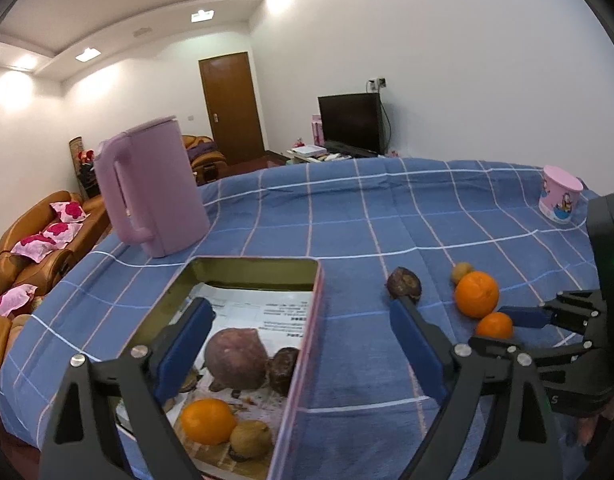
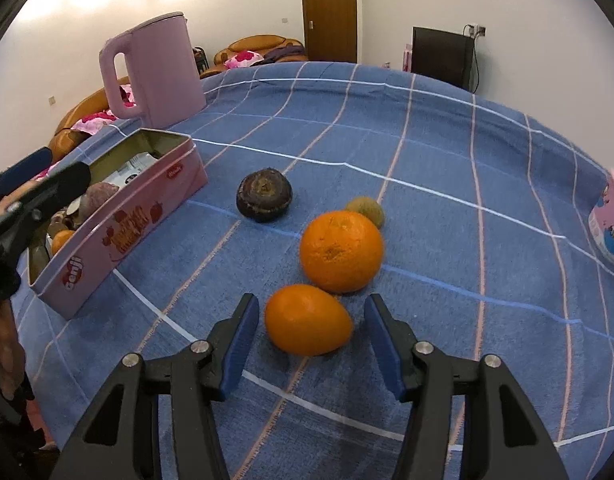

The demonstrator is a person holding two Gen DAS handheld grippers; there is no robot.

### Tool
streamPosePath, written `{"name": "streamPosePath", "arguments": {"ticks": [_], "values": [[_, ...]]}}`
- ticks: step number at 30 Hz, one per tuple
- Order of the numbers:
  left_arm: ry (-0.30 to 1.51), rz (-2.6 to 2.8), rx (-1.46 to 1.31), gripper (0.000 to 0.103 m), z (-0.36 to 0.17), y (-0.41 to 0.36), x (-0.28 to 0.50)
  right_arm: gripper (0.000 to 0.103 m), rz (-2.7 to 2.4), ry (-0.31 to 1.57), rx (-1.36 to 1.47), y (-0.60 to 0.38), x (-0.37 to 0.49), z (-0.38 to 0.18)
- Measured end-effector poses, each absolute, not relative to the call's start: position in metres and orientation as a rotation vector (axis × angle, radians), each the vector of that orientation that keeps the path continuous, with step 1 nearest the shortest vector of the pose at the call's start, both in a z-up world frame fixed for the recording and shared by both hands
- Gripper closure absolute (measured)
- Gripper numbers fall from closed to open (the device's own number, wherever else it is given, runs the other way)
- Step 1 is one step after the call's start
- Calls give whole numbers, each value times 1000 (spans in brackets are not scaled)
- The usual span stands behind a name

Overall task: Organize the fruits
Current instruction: 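Move both tools back toward the remaining oranges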

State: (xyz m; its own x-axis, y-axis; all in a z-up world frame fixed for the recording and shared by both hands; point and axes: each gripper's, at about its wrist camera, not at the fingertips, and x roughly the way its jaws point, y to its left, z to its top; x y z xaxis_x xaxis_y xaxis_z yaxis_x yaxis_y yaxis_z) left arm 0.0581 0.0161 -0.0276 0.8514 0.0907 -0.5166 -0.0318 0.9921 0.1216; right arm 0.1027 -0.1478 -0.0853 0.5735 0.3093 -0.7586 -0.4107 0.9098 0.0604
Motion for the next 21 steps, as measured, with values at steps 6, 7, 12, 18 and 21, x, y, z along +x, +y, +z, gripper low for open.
{"name": "streamPosePath", "arguments": {"ticks": [6,7,12,18,21], "values": [[584,12,98,10,-31,3,67,60,422,804,-119,-155,91,-77],[590,2,96,10,-31,1,69,60,415,798,-112,-159,90,-76],[621,-61,88,10,-33,-22,82,60,329,785,-73,-189,95,-73],[675,-158,93,12,-47,-58,105,60,244,785,-60,-218,105,-72],[698,-189,109,13,-53,-71,113,60,211,785,-57,-231,109,-71]]}}
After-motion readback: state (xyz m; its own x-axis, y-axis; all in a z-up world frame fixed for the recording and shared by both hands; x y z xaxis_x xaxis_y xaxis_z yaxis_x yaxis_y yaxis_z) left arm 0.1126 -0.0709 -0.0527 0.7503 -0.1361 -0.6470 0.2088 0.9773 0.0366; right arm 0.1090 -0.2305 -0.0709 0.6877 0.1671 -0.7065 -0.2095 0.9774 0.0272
